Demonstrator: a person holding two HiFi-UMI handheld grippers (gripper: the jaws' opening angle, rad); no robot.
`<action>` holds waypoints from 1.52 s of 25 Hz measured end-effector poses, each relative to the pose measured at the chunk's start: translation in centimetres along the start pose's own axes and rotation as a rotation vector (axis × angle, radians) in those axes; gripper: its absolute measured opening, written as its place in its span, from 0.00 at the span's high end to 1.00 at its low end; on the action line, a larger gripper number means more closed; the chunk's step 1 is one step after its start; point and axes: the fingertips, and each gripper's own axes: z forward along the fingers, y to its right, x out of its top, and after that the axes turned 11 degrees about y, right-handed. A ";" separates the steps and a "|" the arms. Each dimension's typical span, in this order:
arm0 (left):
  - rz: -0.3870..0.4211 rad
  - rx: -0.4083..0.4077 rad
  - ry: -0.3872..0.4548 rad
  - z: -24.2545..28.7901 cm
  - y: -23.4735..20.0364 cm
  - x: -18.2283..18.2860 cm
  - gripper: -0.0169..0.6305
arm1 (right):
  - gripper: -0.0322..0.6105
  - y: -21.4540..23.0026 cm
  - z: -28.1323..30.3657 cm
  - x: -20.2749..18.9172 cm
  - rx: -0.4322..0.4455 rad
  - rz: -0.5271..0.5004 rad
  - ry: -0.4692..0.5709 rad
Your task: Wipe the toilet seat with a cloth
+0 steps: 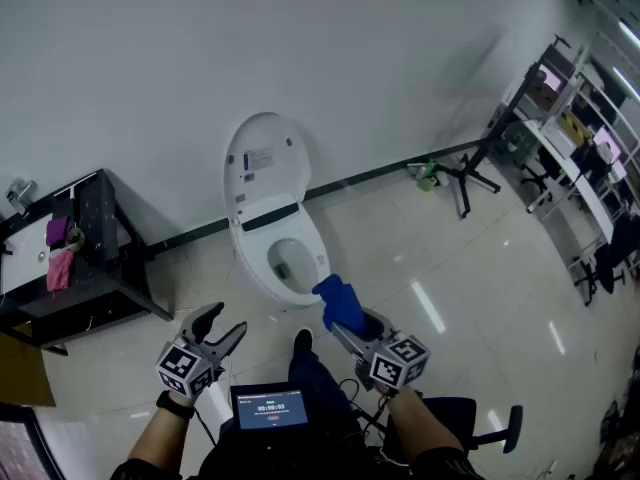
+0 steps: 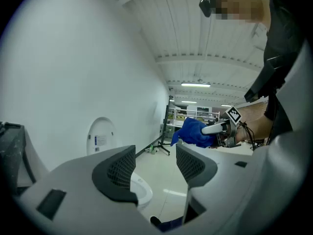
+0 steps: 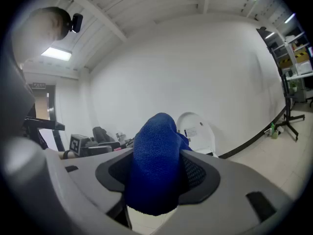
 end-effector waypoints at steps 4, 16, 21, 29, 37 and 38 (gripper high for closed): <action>0.052 -0.009 -0.027 6.2 -4.4 -2.0 0.56 | 0.53 7.8 6.9 -0.3 -0.005 -0.050 -0.075; -0.101 0.035 -0.270 28.6 -17.5 -15.4 0.56 | 0.53 37.4 33.3 -13.2 0.104 -0.380 -0.555; -0.179 0.066 -0.302 34.9 -20.3 -20.0 0.56 | 0.53 45.5 40.3 -22.4 0.216 -0.552 -0.758; -0.313 0.174 -0.322 38.0 -23.7 -25.4 0.56 | 0.53 51.2 46.1 -34.7 0.469 -0.963 -0.962; -0.352 0.234 -0.367 37.1 -24.8 -28.4 0.56 | 0.53 55.2 48.8 -38.8 0.409 -0.945 -0.976; -0.354 0.240 -0.365 37.0 -24.9 -28.4 0.56 | 0.53 55.6 48.8 -38.7 0.395 -0.932 -0.975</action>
